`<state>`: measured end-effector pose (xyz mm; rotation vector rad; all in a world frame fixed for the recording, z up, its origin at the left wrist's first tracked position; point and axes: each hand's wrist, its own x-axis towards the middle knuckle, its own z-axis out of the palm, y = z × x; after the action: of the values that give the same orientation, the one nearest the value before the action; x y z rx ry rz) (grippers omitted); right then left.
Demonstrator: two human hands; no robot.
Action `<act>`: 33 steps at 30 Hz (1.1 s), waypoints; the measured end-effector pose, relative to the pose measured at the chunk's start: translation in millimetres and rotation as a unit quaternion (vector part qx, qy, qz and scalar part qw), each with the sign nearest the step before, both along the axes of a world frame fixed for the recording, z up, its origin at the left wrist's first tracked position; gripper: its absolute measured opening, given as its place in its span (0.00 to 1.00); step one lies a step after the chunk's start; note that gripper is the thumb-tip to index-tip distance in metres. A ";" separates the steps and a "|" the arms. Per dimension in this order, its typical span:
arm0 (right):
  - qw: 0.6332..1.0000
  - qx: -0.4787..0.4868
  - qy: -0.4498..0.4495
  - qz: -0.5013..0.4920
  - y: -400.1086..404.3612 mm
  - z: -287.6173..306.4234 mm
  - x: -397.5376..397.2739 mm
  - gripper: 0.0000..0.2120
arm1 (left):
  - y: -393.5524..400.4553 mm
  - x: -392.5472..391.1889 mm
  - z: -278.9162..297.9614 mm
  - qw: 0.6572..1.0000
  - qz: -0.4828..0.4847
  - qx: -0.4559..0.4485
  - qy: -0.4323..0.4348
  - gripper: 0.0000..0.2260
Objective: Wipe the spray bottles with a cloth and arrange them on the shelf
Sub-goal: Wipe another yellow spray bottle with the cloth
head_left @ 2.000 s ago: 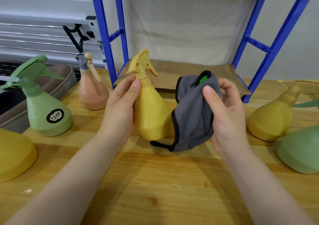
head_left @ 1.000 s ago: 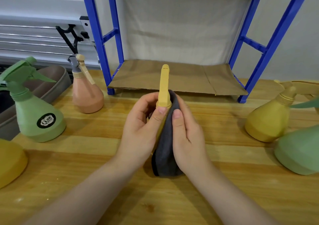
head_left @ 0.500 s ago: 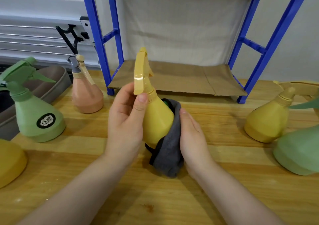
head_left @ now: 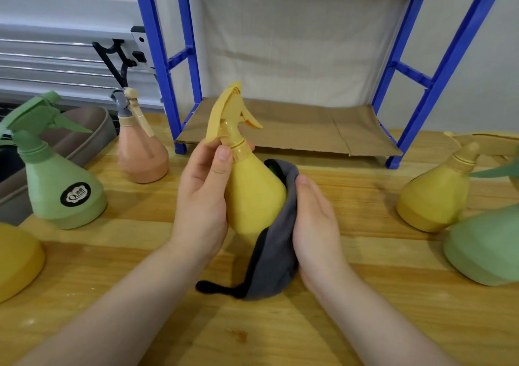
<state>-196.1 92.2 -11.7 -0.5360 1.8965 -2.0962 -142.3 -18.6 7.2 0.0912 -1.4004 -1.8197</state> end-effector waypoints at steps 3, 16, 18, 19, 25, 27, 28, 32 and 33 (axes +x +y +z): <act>0.993 -0.002 0.114 0.017 5.8 3.7 -1.1 0.15 | -1.1 -0.6 -3.6 0.998 -0.036 -0.019 -0.038 0.12; 0.986 -0.029 0.117 0.115 14.9 19.1 -13.9 0.15 | -3.0 4.4 -3.2 0.968 -0.241 -0.045 -0.053 0.19; 0.986 -0.023 0.089 0.136 15.8 20.8 -16.5 0.15 | -1.5 4.3 -3.3 0.964 -0.260 -0.009 -0.056 0.18; 0.988 -0.018 0.075 0.137 15.5 19.8 -17.5 0.15 | -1.2 4.4 -2.9 0.964 -0.257 0.017 -0.063 0.16; 0.990 0.012 0.019 0.137 13.1 17.2 -17.0 0.14 | -8.7 4.7 4.3 0.969 -0.198 0.137 -0.045 0.12; 0.990 0.013 0.003 0.139 12.8 17.3 -16.3 0.16 | -12.6 3.5 4.2 0.969 -0.185 0.157 -0.041 0.13; 0.990 0.018 -0.002 0.141 13.0 18.3 -14.7 0.16 | -15.0 3.1 3.8 0.969 -0.178 0.166 -0.038 0.14; 0.985 0.048 -0.043 0.157 12.3 16.0 -9.7 0.18 | -23.0 3.2 9.5 0.961 -0.174 0.213 -0.001 0.14; 0.982 0.058 -0.077 0.160 11.8 14.6 -6.9 0.17 | -24.5 4.2 13.3 0.957 -0.177 0.229 0.019 0.14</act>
<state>-203.0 104.0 2.9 -0.5884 1.7056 -1.7590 -138.1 -43.1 20.6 0.0443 -0.9866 -2.4079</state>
